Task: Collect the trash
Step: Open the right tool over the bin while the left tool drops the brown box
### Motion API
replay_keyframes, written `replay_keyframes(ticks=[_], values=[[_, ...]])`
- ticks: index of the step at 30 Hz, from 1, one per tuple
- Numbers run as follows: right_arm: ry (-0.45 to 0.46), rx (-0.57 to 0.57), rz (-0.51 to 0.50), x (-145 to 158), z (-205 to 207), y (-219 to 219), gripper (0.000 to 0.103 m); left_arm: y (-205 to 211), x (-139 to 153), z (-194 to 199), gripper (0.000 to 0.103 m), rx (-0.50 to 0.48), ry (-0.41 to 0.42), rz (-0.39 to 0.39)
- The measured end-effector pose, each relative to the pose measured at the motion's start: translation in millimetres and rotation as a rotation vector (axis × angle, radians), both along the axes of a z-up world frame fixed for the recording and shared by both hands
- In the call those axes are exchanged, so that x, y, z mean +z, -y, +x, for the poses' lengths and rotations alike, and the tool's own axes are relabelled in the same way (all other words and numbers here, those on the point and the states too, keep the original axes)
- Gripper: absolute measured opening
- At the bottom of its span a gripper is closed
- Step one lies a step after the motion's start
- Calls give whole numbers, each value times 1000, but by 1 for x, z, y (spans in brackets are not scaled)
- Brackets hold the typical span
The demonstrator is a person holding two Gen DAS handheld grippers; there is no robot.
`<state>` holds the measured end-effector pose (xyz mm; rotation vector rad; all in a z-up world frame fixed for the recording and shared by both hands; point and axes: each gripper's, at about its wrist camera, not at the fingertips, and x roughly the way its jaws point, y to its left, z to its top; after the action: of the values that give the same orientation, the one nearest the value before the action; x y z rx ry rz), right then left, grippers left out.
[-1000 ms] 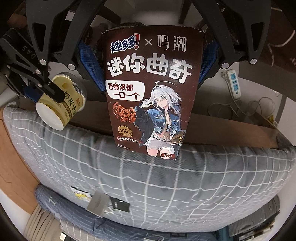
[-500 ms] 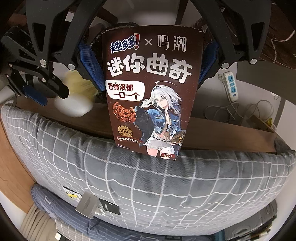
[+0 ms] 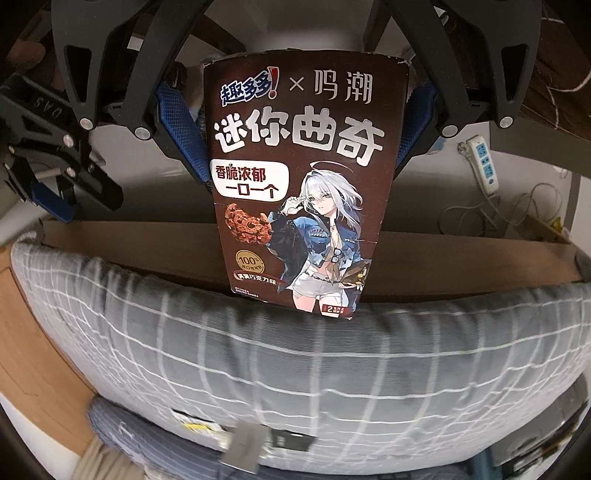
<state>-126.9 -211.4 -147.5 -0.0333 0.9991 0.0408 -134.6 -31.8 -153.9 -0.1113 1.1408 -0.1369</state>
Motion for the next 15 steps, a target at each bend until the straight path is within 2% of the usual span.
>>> replay_keyframes(ticks=[6,9,15], values=[[8,-28,3,3,-2,11,95,17,-2,1,92,-34,6,8],[16,-34,5,5,0,11,95,17,-2,1,96,-28,16,28],[36,-50,-3,12,3,9,95,17,0,3,97,-27,39,88]])
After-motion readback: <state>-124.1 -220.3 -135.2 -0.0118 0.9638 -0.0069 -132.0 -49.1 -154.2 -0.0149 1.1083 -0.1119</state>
